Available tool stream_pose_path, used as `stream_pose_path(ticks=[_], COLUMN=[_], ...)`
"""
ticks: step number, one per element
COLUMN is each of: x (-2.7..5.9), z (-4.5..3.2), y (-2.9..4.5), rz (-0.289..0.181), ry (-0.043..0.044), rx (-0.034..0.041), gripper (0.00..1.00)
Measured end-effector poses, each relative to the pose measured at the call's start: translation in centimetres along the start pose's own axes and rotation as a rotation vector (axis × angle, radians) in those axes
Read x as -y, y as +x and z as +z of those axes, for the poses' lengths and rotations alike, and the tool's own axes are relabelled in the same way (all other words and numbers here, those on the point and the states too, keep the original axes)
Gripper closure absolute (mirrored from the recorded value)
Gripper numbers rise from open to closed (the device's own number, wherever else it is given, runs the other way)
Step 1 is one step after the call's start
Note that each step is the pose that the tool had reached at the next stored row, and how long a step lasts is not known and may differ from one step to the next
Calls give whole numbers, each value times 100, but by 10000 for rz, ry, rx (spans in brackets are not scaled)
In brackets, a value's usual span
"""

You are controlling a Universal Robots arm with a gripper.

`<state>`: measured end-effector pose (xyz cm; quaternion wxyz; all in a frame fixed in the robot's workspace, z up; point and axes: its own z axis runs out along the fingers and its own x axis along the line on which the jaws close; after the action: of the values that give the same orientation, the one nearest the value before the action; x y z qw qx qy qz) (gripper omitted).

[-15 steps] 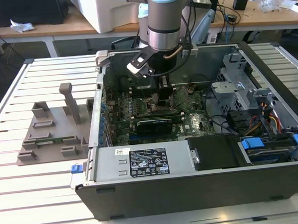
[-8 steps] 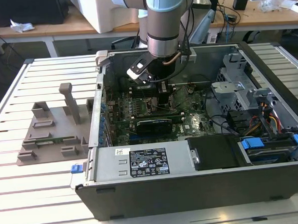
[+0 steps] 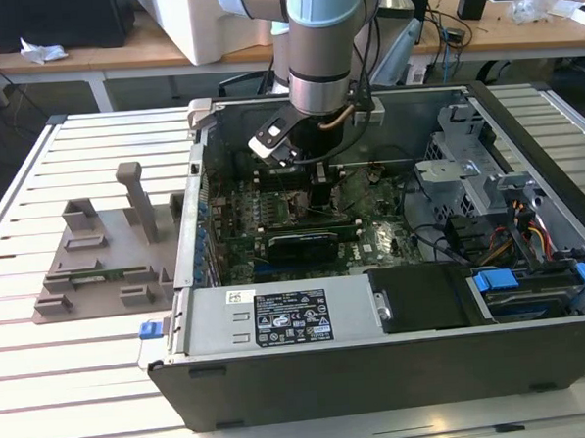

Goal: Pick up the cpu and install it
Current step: 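Place the cpu into insertion slot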

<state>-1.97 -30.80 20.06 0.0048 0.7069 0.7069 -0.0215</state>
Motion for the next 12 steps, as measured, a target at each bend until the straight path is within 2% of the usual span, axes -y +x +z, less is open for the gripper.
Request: stream_pose_path(ticks=[7,8,12], x=[0,0,0], z=[2,2,-18], y=[0,0,0], rz=[1,0,0], ry=[0,1,-2], rx=[0,0,-3], gripper=[44,38,38])
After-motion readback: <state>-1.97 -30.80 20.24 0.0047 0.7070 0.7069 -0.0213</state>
